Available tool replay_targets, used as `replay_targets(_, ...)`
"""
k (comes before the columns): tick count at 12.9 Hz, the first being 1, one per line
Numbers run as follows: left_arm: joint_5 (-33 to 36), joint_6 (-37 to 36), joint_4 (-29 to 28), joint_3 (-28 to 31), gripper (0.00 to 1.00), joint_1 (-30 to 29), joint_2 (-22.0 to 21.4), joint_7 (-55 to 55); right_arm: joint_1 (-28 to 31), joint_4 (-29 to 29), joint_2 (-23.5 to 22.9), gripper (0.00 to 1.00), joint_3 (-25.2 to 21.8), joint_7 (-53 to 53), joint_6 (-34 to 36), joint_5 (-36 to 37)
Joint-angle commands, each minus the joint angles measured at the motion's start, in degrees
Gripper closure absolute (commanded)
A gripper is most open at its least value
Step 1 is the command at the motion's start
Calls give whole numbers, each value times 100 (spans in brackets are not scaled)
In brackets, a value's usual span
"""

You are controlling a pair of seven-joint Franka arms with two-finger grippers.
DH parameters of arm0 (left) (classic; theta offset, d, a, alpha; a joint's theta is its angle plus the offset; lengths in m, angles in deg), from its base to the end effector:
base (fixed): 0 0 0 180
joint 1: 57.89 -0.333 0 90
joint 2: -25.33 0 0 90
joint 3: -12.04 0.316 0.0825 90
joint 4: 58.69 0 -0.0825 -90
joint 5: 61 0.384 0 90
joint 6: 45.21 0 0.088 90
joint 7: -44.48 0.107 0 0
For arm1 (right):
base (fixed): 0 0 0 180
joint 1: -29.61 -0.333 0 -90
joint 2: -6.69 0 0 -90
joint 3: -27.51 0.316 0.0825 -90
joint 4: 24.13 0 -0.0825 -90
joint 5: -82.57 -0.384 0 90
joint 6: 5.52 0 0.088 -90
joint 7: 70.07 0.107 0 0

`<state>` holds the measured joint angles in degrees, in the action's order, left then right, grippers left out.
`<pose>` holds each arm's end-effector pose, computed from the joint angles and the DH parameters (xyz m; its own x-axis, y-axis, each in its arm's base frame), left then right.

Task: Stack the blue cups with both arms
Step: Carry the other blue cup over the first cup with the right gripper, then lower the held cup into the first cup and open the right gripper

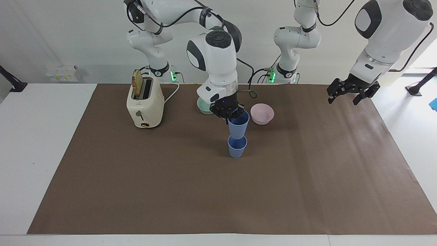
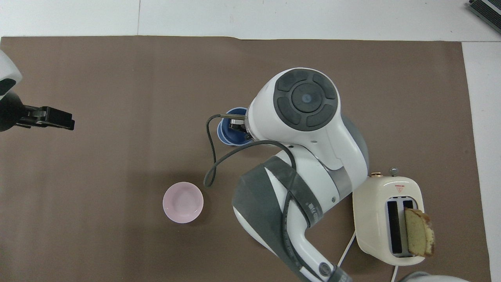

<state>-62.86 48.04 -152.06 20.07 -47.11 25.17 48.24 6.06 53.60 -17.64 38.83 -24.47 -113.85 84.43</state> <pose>0.5569 -0.0300 0.6032 0.9938 -0.1115 0.0028 -0.1115 -0.9932 0.0327 0.5865 0.3752 0.4951 0.9783 -0.2019 0.0466 -0.1953 -0.9736 -0.1178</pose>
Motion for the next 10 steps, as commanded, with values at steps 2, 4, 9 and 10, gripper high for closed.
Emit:
replay_targets(2,89,-149,99,-55,0,-94,-37,72,26,-109,-204,100,71,72,-196,191)
replay_targets(4,89,-123,99,-55,0,-94,-37,72,26,-65,-204,100,71,72,-232,191)
replay_targets(9,89,-35,108,-64,0,-76,-28,81,-9,242,-204,100,71,89,-469,191)
replay_targets(10,89,-35,108,-64,0,-76,-20,81,-9,287,-204,100,71,89,-505,191)
